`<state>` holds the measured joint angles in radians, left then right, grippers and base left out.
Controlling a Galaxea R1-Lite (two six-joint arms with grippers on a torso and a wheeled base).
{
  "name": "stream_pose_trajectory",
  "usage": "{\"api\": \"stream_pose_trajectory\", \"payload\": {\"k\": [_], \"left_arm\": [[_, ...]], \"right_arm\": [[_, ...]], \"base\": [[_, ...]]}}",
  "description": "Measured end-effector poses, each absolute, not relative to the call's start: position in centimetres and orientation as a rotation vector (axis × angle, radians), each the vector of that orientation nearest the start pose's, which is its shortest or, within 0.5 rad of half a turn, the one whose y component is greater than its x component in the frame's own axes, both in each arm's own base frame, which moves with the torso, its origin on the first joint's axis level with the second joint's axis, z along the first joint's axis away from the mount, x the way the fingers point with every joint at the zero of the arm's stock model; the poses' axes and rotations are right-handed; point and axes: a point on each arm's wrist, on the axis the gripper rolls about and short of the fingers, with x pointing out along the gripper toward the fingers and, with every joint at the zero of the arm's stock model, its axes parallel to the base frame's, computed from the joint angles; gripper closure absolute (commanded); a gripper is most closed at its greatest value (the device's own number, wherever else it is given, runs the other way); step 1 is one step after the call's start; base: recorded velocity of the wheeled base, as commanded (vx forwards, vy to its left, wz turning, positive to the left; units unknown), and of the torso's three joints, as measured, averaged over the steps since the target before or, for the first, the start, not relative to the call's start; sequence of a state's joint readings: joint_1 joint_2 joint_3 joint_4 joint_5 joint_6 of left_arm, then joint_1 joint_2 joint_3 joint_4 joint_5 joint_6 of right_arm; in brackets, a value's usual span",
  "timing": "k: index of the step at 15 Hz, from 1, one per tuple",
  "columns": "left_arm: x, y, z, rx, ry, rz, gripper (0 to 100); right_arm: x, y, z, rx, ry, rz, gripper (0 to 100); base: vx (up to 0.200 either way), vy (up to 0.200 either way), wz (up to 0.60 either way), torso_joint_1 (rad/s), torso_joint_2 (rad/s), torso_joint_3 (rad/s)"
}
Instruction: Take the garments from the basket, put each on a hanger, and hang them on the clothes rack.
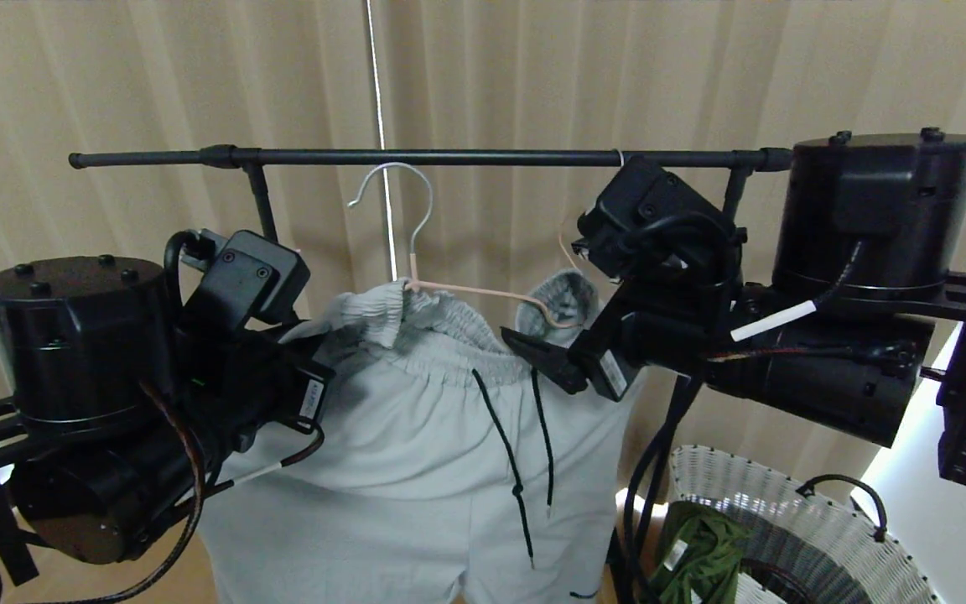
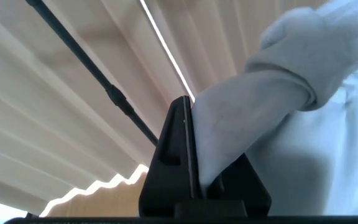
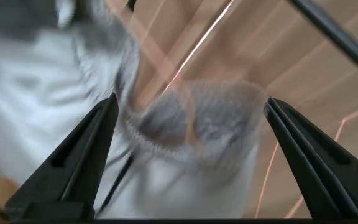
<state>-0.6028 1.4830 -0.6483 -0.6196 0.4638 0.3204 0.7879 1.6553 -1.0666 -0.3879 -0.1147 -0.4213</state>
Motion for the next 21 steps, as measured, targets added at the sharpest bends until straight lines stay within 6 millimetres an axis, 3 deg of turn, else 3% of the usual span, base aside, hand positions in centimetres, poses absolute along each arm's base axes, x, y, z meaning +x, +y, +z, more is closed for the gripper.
{"api": "stream_pose_trajectory", "payload": {"k": [10, 19, 20, 21], "left_arm": [[20.1, -13.3, 19.6, 0.413, 0.115, -0.184, 100], [19.8, -13.2, 19.6, 0.405, 0.101, -0.185, 100], [19.8, -13.2, 19.6, 0.405, 0.1, -0.185, 100], [19.8, -13.2, 19.6, 0.405, 0.099, -0.185, 100]], "right_arm": [[24.2, 23.4, 23.1, -0.54, 0.054, 0.659, 0], [25.4, 22.6, 22.3, -0.543, 0.079, 0.62, 0], [25.4, 22.6, 22.3, -0.544, 0.079, 0.62, 100], [25.4, 22.6, 22.3, -0.543, 0.079, 0.62, 100]], "base": [[0.0, 0.0, 0.0, 0.0, 0.0, 0.0], [0.0, 0.0, 0.0, 0.0, 0.0, 0.0], [0.0, 0.0, 0.0, 0.0, 0.0, 0.0], [0.0, 0.0, 0.0, 0.0, 0.0, 0.0]]}}
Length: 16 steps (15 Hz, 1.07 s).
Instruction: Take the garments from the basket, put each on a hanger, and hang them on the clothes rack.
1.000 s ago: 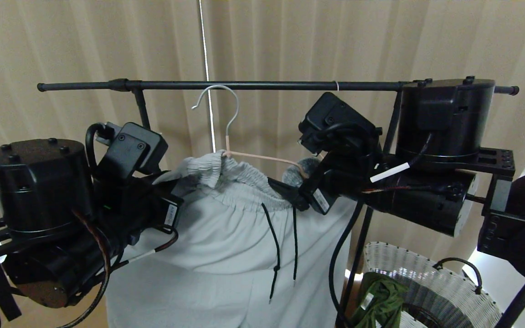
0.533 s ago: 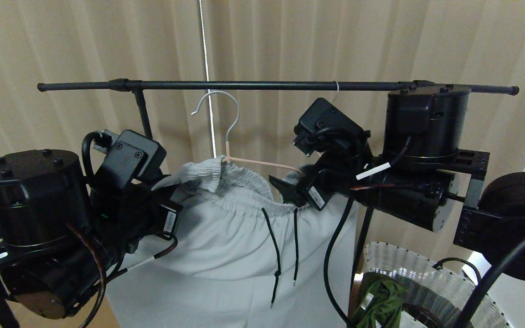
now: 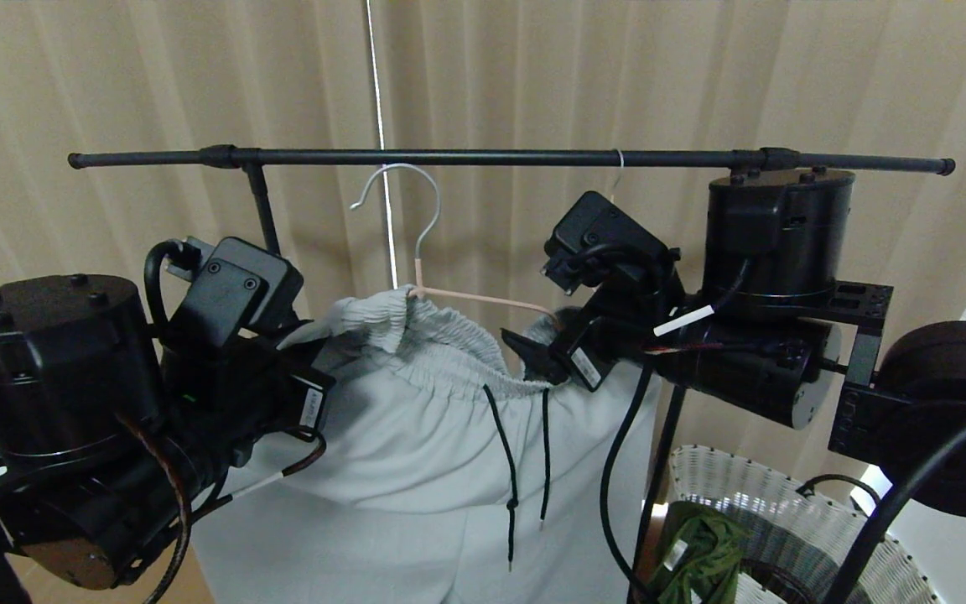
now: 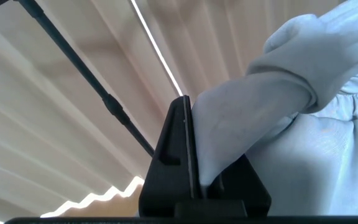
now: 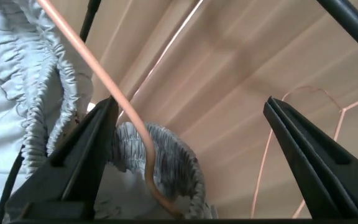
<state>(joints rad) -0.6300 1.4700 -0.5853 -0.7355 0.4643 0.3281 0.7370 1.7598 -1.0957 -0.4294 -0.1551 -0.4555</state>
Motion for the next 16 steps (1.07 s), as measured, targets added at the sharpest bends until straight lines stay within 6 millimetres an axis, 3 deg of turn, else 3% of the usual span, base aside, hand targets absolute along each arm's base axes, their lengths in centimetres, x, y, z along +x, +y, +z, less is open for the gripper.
{"api": "stream_pose_trajectory", "payload": {"k": [15, 16], "left_arm": [[19.92, -13.3, 19.73, 0.404, 0.095, -0.193, 100], [19.9, -13.28, 19.75, 0.403, 0.094, -0.193, 0]], "right_arm": [[25.23, 22.53, 22.14, -0.545, 0.083, 0.624, 100], [25.13, 22.43, 22.01, -0.547, 0.087, 0.625, 100]], "base": [[0.0, 0.0, 0.0, 0.0, 0.0, 0.0], [0.0, 0.0, 0.0, 0.0, 0.0, 0.0]]}}
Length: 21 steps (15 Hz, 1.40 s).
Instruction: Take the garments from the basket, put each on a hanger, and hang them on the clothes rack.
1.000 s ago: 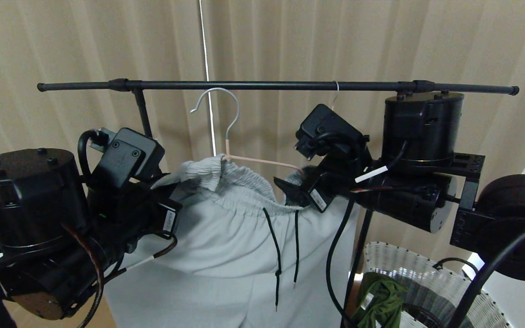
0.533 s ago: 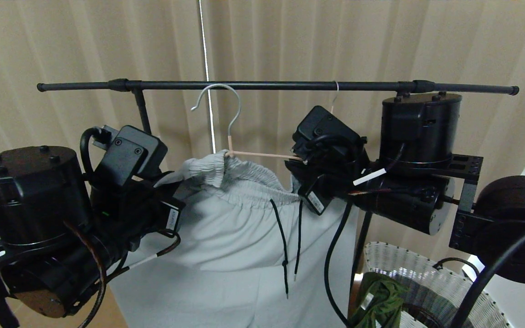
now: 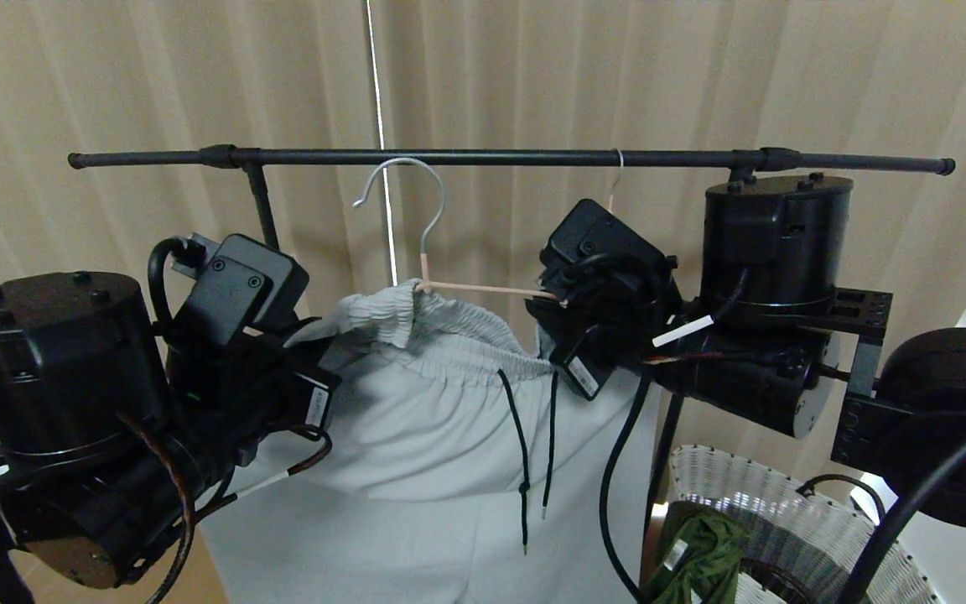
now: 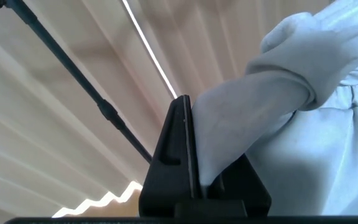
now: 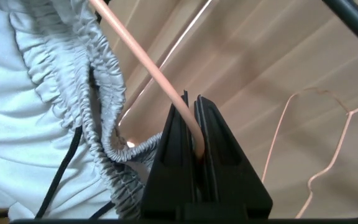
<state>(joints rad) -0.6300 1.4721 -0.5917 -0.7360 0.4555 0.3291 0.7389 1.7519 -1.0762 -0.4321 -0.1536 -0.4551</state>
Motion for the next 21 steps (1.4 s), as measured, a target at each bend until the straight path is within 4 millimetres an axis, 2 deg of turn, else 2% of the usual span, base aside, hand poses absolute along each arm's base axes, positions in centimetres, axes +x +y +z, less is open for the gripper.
{"api": "stream_pose_trajectory", "payload": {"k": [6, 11, 14, 17, 21], "left_arm": [[19.4, -13.1, 19.8, 0.367, 0.048, -0.238, 0], [16.9, -11.7, 19.3, 0.352, 0.019, -0.375, 0], [16.0, -10.2, 18.7, 0.342, 0.035, -0.348, 0], [15.6, -8.3, 16.9, 0.351, 0.107, -0.288, 0], [15.6, -7.7, 16.3, 0.336, 0.134, -0.278, 0]], "right_arm": [[25.4, 21.0, 22.4, -0.53, 0.058, 0.557, 100], [25.6, 18.4, 23.8, -0.511, 0.04, 0.462, 100], [25.1, 17.1, 25.1, -0.49, 0.009, 0.433, 100], [24.1, 16.3, 26.5, -0.452, -0.03, 0.428, 100], [23.1, 15.6, 27.7, -0.427, -0.071, 0.428, 100]], "base": [[0.0, 0.0, 0.0, 0.0, 0.0, 0.0], [0.0, 0.0, 0.0, 0.0, 0.0, 0.0], [0.0, 0.0, 0.0, 0.0, 0.0, 0.0], [0.0, 0.0, 0.0, 0.0, 0.0, 0.0], [0.0, 0.0, 0.0, 0.0, 0.0, 0.0]]}}
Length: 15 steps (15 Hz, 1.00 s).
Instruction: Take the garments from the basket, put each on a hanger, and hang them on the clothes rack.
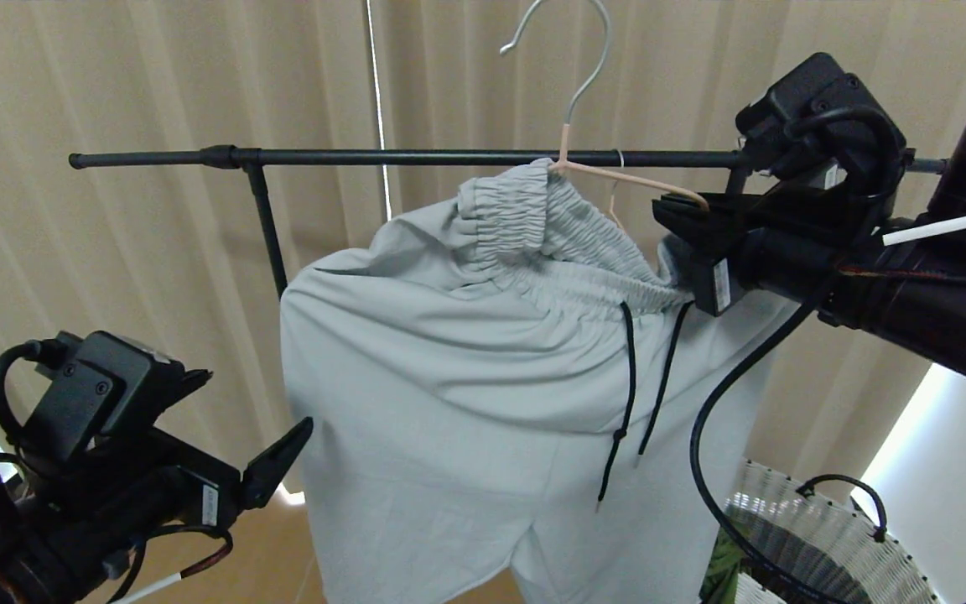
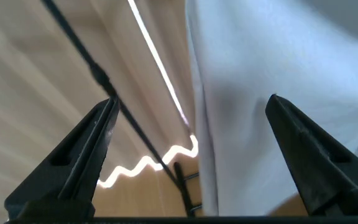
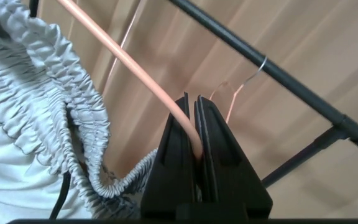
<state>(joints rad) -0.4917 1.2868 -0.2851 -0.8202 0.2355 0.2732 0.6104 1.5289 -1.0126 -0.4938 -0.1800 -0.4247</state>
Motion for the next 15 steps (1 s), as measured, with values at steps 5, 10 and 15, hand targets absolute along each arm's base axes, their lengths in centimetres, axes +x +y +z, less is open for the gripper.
{"api": "stream_pose_trajectory", "payload": {"k": [5, 10, 15], "left_arm": [[17.9, -8.2, 17.7, 0.319, 0.106, -0.27, 0], [18.9, -8.3, 17.3, 0.329, 0.129, -0.255, 100], [19.6, -5.4, 16.4, 0.397, 0.184, -0.125, 100]], "right_arm": [[21.9, 15.6, 28.7, -0.406, -0.109, 0.444, 100], [21.5, 15.4, 28.9, -0.403, -0.118, 0.444, 100], [22.0, 14.7, 28.9, -0.41, -0.1, 0.397, 100]], "base": [[0.0, 0.0, 0.0, 0.0, 0.0, 0.0], [0.0, 0.0, 0.0, 0.0, 0.0, 0.0], [0.0, 0.0, 0.0, 0.0, 0.0, 0.0]]}}
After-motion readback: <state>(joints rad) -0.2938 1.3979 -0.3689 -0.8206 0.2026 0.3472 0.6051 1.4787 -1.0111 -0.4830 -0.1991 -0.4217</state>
